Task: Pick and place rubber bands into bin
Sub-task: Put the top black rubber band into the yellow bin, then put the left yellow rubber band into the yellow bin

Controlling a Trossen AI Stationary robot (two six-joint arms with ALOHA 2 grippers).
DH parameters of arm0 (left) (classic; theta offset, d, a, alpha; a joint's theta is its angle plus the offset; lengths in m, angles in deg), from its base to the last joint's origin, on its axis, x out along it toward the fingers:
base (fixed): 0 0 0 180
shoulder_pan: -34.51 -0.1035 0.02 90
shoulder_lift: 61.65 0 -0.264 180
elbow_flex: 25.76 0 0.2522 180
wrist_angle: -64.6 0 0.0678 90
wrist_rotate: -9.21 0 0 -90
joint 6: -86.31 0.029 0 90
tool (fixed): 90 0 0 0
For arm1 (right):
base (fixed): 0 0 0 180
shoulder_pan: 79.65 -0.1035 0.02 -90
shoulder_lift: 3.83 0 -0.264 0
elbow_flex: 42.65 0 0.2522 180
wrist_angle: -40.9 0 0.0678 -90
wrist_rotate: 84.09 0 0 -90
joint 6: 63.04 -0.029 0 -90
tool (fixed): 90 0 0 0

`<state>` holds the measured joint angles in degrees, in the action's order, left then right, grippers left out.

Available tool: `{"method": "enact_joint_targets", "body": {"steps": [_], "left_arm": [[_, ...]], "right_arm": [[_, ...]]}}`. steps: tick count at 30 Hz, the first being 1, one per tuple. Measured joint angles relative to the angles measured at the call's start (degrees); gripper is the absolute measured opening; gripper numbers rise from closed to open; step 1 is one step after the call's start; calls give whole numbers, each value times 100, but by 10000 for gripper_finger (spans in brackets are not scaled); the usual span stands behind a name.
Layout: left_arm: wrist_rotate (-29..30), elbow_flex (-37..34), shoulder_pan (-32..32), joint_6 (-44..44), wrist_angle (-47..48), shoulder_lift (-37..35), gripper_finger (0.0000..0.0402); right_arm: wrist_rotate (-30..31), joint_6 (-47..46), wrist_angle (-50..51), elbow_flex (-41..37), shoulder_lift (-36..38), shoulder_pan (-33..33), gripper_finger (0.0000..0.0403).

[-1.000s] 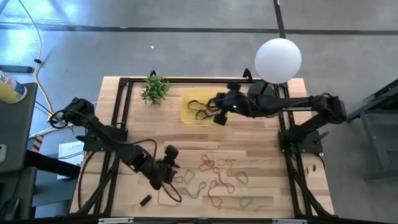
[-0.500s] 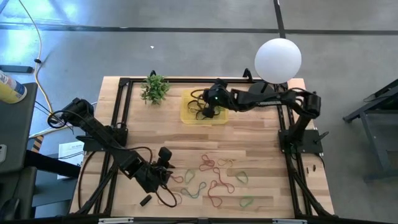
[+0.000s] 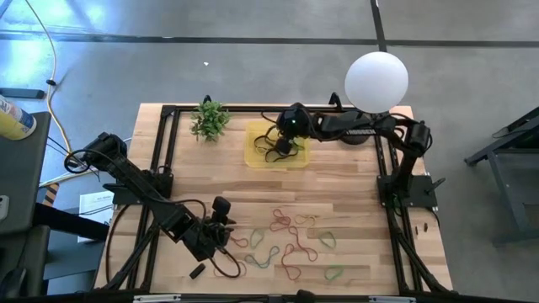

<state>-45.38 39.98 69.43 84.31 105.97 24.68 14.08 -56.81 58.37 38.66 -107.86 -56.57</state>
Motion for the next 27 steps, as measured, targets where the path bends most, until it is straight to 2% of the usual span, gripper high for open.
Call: {"method": "enact_joint_targets", "body": {"steps": [4,10,16,21,27], "left_arm": [[4,0,-2,-2,1,0,99],[21,0,-2,-50,-1,0,99],[-5,0,0,-104,43,0,99],[-154,0,12,-337,319,0,99],[-176,0,297,-873,908,0,99]], "right_arm": [[-240,-127,187,0,0,67,45],[-401,-173,381,0,0,67,106],[-814,-116,396,0,0,21,152],[-861,161,404,0,0,-212,170],[-900,549,451,0,0,-612,169]]}}
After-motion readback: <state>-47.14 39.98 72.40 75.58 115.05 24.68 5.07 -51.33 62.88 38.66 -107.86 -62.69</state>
